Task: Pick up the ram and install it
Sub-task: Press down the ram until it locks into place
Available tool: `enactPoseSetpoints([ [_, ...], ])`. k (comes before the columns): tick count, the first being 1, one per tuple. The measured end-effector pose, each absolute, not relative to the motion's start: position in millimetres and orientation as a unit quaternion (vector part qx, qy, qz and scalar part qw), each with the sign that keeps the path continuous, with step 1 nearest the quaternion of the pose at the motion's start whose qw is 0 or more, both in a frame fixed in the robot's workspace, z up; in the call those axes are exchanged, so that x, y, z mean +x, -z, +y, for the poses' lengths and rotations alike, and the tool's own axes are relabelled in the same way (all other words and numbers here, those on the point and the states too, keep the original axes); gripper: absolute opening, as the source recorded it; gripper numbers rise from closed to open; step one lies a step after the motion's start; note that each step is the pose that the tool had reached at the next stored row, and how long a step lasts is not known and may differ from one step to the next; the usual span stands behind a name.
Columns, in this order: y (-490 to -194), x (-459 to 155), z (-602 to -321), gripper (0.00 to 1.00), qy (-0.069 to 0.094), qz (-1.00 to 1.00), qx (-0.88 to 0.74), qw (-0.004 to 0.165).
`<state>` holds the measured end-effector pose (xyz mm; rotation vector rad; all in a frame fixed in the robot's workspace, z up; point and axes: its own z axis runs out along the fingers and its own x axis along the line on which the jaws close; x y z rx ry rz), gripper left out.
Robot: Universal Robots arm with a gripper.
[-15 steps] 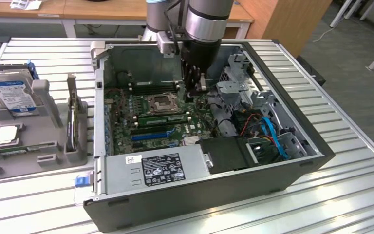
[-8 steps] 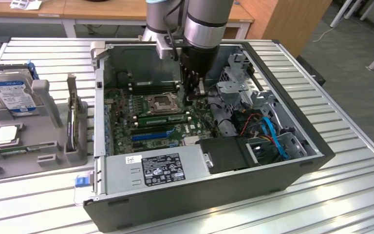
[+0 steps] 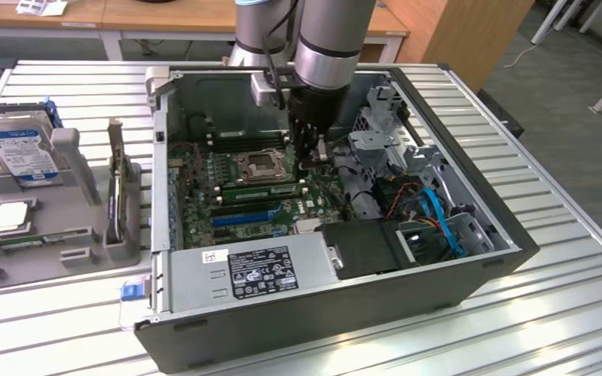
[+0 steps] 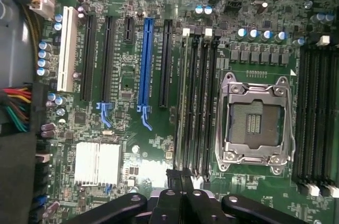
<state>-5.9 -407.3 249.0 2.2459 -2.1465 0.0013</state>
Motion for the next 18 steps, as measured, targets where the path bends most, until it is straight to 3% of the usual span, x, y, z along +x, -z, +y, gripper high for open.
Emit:
enactPoseSetpoints([
  [18, -229, -6, -407, 0.11, -0.001, -0.691, 0.723, 0.018],
])
